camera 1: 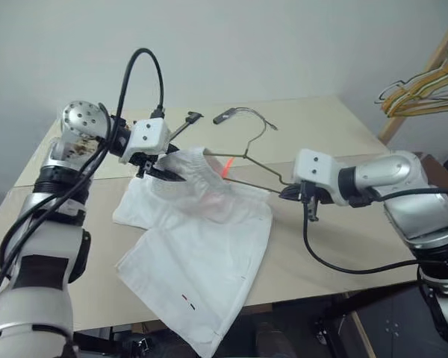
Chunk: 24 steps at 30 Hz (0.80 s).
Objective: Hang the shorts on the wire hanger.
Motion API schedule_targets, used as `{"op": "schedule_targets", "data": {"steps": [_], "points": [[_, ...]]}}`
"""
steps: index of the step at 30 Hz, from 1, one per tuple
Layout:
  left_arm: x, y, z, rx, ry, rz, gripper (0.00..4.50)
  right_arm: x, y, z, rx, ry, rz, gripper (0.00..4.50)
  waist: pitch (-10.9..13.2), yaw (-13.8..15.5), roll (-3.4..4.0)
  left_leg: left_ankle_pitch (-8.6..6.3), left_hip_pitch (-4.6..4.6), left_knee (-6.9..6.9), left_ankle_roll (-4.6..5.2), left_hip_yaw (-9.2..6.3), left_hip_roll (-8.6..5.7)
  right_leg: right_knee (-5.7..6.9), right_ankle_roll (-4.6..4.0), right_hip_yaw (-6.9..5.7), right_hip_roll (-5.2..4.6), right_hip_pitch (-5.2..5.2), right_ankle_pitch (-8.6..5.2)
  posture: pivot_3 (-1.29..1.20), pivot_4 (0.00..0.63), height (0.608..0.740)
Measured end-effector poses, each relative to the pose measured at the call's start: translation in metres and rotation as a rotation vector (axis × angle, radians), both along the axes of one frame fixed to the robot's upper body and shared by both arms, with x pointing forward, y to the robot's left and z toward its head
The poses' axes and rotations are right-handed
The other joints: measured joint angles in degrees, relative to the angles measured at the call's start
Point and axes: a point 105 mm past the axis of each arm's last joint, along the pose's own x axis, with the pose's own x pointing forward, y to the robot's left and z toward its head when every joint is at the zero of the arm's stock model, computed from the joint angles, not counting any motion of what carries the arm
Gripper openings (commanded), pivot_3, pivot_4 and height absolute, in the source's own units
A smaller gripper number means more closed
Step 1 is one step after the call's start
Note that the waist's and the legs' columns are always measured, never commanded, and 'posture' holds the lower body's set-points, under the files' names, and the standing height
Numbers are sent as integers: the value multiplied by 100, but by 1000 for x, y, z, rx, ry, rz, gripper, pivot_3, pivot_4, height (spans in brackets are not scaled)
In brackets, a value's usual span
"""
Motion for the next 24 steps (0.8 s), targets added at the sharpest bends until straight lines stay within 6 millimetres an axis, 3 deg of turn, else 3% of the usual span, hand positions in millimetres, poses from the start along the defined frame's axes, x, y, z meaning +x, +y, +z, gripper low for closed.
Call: {"op": "schedule_targets", "data": {"steps": [4,8,14,20,22,24], "points": [[0,-2,-1,1,-2,-11,21,-1,0,-1,4,12,-7,0,0,-34,0,-1,0,1,1,-4,-1,4,0,1,-1,0,0,-116,0,740],[0,-1,-5,-29,3,2,21,-1,0,2,-5,-5,-5,0,-1,-58,1,0,1,1,1,-14,-1,8,0,1,-1,0,0,-121,0,740],[-5,4,-27,-143,80,82,0,6,-15,-4,13,-89,-97,1804,-5,-108,0,-1,-2,2,1,-39,-2,15,0,1,-6,-5,0,-117,6,740],[-13,17,-37,-190,107,162,0,20,-89,-6,205,-195,-496,3792,-8,-65,-2,0,2,2,0,-42,-4,24,0,6,-6,-6,0,-90,20,740],[-14,18,-35,-195,105,178,0,15,-103,-19,247,-174,-569,4391,-12,-19,-2,0,5,2,1,-39,-4,26,0,7,-5,-1,0,-86,22,740],[-14,18,-33,-196,99,180,0,5,-100,-47,296,-92,-585,4479,-21,-5,-5,-1,12,2,1,-33,-3,25,0,11,-3,4,0,-85,22,740]]}}
